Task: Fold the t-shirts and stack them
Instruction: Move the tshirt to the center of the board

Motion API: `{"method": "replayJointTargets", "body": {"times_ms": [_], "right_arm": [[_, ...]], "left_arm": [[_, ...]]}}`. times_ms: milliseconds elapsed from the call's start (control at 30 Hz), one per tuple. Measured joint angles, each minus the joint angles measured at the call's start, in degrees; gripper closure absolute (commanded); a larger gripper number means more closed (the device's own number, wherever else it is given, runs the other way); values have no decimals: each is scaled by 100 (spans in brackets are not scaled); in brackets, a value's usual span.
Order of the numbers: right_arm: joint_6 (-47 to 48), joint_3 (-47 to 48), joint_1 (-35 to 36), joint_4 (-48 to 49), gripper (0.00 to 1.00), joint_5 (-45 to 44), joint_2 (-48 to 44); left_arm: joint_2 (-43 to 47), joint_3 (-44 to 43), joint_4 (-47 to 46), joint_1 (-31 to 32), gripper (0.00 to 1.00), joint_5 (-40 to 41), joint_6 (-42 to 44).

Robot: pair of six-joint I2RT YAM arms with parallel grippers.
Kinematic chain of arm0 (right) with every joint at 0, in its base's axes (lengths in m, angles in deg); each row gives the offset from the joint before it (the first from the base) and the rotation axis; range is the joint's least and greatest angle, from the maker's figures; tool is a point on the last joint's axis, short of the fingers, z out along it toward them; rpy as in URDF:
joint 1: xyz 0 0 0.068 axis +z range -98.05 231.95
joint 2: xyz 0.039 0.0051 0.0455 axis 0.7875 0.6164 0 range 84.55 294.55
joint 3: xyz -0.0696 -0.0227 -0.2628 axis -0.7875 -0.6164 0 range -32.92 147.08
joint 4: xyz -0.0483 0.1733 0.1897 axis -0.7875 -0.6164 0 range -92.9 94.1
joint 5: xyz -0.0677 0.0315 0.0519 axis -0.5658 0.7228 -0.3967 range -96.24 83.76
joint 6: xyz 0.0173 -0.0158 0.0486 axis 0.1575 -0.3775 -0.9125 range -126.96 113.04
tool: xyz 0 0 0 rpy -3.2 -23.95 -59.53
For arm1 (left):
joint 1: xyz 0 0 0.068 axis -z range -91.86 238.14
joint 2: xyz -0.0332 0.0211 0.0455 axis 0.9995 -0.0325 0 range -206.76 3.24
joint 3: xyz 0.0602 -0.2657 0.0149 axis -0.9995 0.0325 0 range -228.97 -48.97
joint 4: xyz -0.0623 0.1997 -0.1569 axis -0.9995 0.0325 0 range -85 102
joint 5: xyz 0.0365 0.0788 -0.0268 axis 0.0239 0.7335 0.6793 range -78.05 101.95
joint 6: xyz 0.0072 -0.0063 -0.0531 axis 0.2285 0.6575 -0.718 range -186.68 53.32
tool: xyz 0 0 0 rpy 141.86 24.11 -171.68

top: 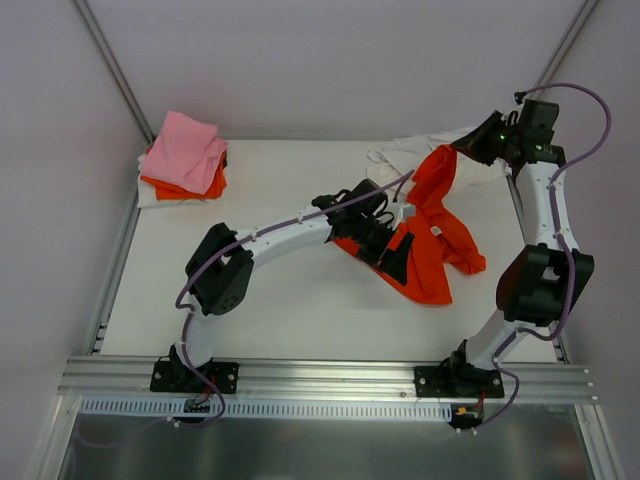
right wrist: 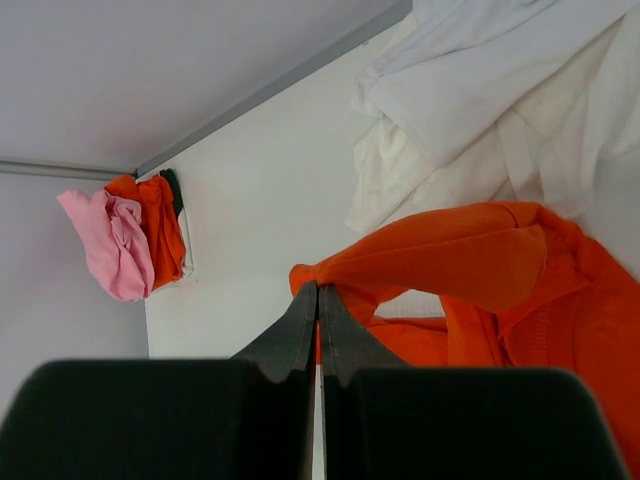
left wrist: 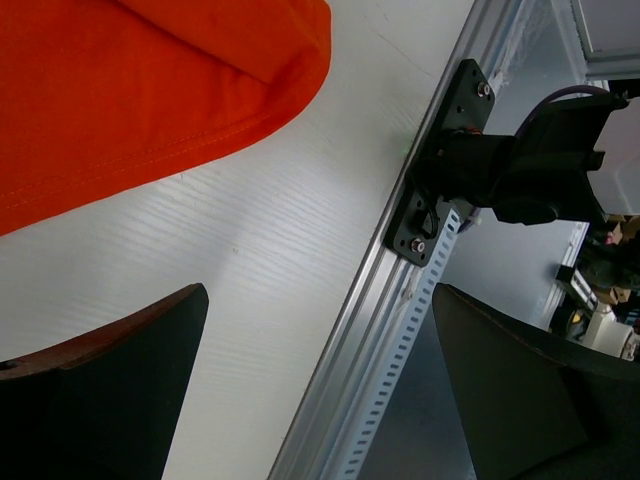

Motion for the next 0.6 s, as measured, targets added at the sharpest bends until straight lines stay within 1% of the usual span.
{"method": "replayJointTargets", "body": {"times_ms": [200, 300, 467, 600], "right_arm": [[-44, -92, 0, 256, 99, 76, -105], [-68, -216, 2, 326, 100, 120, -138], [-195, -313, 2, 393, 100, 203, -138], [-293, -339, 2, 463, 100, 256, -138]], "left_arm": [[-33, 28, -195, -11, 2, 50, -4], [-55, 39, -295, -17, 2, 293, 7], [-195, 68, -269, -33, 3, 1434, 127], [-450, 63, -144, -144, 3, 2175, 164]]}}
